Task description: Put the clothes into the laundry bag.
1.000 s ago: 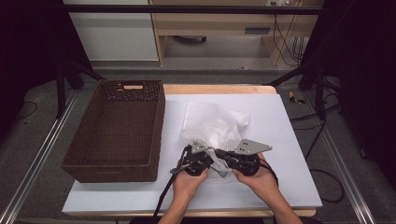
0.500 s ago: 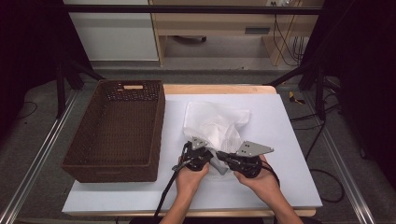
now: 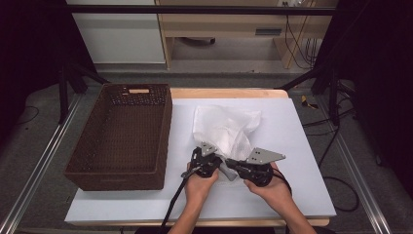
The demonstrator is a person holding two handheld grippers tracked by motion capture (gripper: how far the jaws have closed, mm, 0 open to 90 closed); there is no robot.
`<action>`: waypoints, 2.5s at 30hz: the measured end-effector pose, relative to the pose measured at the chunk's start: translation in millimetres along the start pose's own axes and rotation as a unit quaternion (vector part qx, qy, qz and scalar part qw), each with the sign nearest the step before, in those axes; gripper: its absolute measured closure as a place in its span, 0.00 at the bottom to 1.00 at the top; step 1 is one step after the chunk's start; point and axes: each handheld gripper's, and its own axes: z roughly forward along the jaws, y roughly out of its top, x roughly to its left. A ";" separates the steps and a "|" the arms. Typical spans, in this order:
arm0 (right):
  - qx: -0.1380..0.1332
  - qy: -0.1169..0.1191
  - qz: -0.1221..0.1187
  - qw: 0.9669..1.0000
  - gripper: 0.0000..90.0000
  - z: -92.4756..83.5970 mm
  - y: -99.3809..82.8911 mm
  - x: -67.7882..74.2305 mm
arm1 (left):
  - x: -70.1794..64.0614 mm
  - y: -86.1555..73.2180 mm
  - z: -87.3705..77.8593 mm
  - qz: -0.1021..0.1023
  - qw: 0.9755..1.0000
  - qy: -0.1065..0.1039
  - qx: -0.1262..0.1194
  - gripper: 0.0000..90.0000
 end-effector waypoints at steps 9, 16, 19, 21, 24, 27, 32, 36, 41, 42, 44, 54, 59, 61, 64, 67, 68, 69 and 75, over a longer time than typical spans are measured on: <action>0.003 -0.001 -0.004 1.000 0.99 -5.2 -0.7 4.4 | -3.9 -2.2 -3.6 -0.001 1.000 -0.016 -0.006 1.00; 0.006 -0.004 -0.003 1.000 0.99 -9.0 -4.2 5.3 | -5.8 -0.6 -0.9 0.002 1.000 -0.016 -0.007 1.00; 0.006 -0.002 -0.006 1.000 0.99 -9.6 -4.1 5.4 | -5.2 0.4 2.5 0.001 1.000 -0.014 -0.010 1.00; 0.006 -0.002 -0.007 1.000 0.99 -9.8 -4.1 5.5 | -5.4 1.6 4.9 0.002 1.000 -0.012 -0.013 1.00; 0.008 -0.002 -0.007 1.000 0.99 -10.4 -5.0 5.8 | -6.5 2.6 8.8 -0.003 1.000 -0.004 -0.027 1.00; 0.008 -0.002 -0.008 1.000 1.00 -12.1 -5.9 5.6 | -6.3 2.9 11.7 -0.010 0.999 0.006 -0.035 1.00; 0.006 -0.006 -0.002 1.000 0.99 -16.1 -8.2 1.7 | -4.5 7.6 15.7 -0.010 0.999 0.016 -0.038 1.00; 0.003 -0.009 0.004 1.000 0.99 -16.6 -9.0 -1.5 | -3.6 11.2 17.3 -0.013 0.999 0.020 -0.039 1.00; 0.002 -0.011 0.008 1.000 1.00 -17.9 -10.0 -4.6 | -3.5 13.9 18.4 -0.011 0.999 0.022 -0.042 1.00; 0.000 -0.012 0.010 1.000 0.99 -18.2 -10.2 -5.4 | -3.4 13.9 18.5 -0.010 0.999 0.021 -0.040 1.00; -0.001 -0.015 0.013 1.000 0.99 -17.9 -11.1 -7.4 | -4.5 12.7 17.2 -0.005 0.999 0.020 -0.035 1.00; -0.002 -0.027 0.022 0.999 0.99 -15.4 -10.9 -16.1 | -14.1 -0.2 -4.2 0.013 1.000 -0.006 -0.016 1.00; -0.002 -0.032 0.026 0.999 0.99 -16.4 -11.7 -20.8 | -27.7 -5.4 -14.6 0.034 0.999 -0.033 -0.005 1.00; -0.001 -0.033 0.029 0.999 0.99 -16.6 -11.8 -22.7 | -33.2 -7.1 -16.9 0.046 0.998 -0.038 0.000 1.00; -0.004 -0.034 0.032 0.999 0.99 -17.1 -11.5 -23.6 | -40.0 -9.4 -16.2 0.051 0.997 -0.049 0.012 1.00; -0.004 -0.034 0.033 0.999 0.99 -17.6 -11.5 -23.4 | -43.5 -10.2 -9.4 0.054 0.997 -0.052 0.029 1.00; -0.004 -0.034 0.032 0.999 0.99 -17.7 -11.5 -23.3 | -43.9 -10.2 -6.7 0.054 0.997 -0.052 0.034 1.00; -0.005 -0.034 0.033 0.999 1.00 -17.9 -11.5 -23.1 | -43.8 -9.8 -4.6 0.053 0.997 -0.049 0.036 1.00; -0.005 -0.032 0.035 0.999 0.99 -18.6 -12.2 -23.7 | -39.2 -0.3 9.7 0.051 0.997 -0.031 0.043 1.00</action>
